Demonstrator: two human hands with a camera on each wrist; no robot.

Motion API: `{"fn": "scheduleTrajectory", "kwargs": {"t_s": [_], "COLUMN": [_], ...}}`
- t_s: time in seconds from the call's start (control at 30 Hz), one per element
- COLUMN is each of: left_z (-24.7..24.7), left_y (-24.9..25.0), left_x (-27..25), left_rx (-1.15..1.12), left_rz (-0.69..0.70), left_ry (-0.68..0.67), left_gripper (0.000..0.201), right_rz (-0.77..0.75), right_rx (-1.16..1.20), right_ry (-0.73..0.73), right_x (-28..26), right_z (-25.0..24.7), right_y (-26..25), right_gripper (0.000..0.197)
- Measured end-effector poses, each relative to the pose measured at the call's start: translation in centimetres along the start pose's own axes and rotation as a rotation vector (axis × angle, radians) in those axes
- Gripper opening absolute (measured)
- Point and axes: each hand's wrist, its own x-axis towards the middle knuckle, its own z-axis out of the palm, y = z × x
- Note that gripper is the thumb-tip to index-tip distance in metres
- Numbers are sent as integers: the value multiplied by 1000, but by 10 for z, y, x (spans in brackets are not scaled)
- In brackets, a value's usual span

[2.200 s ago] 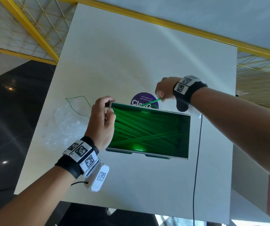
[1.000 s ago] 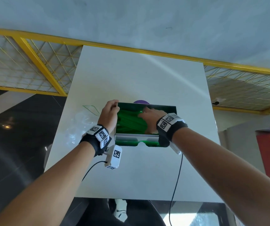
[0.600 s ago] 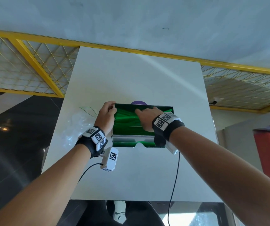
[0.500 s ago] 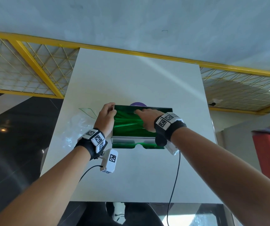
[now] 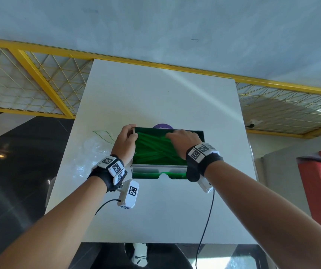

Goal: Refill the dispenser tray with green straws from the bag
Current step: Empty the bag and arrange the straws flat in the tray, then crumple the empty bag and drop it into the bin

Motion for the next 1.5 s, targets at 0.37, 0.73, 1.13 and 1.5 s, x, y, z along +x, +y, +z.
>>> {"fn": "scheduleTrajectory", "kwargs": {"t_s": [0.37,0.73,1.13,1.5], "left_z": [1,1,2,8], "left_y": [-3,-11,-11,-8], "left_x": [3,9,12,13], "left_rx": [58,99,123,111], "left_rz": [28,53,47,52], "left_ry": [-14,-9,-6,25], "left_gripper": [40,38,38,40], "right_rz": [-128,-113,-55,-91], "right_rx": [106,159,211,390], "right_ry": [-269,-233,-170,-19], "right_x": [-1,5,6,-14], "right_z": [-3,0,5,-6], "right_y": [-11,-7,1,3], "right_gripper": [49,55,54,27]}}
